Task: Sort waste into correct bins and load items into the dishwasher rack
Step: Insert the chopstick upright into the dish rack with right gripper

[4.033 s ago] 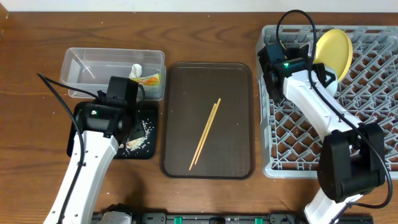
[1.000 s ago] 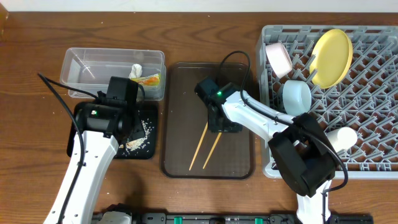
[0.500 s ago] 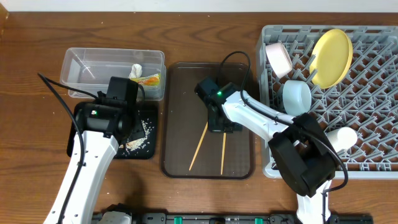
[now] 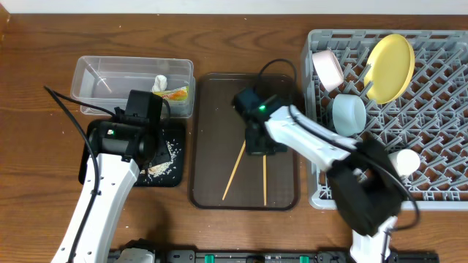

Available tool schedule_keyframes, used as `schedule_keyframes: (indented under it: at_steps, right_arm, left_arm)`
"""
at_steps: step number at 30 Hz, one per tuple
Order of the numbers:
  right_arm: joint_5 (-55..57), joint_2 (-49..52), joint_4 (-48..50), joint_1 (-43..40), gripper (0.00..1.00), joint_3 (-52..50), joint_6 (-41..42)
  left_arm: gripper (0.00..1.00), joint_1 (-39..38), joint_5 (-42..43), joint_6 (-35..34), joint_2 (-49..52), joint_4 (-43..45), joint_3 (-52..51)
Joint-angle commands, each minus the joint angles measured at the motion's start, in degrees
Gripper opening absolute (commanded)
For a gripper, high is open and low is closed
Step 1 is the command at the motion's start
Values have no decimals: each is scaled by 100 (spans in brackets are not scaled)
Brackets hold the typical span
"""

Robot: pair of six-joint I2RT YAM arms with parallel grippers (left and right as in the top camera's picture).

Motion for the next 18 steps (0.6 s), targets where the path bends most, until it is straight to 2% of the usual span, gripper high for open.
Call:
schedule_keyframes:
  at_steps: [1,10,18]
  right_arm:
    - [-24,-933,-39,-400,1,24,-739]
    - [-46,-2415,-699,-1530,1,24,-1923]
    - [-44,-2376,-1303,-2369,1,-44,-2723]
  left_arm:
    - [64,24,-63,-76,33,-13,-17]
    - [64,24,-63,-76,33,-13,-17]
    - [64,24,-63,-76,33,-13,-17]
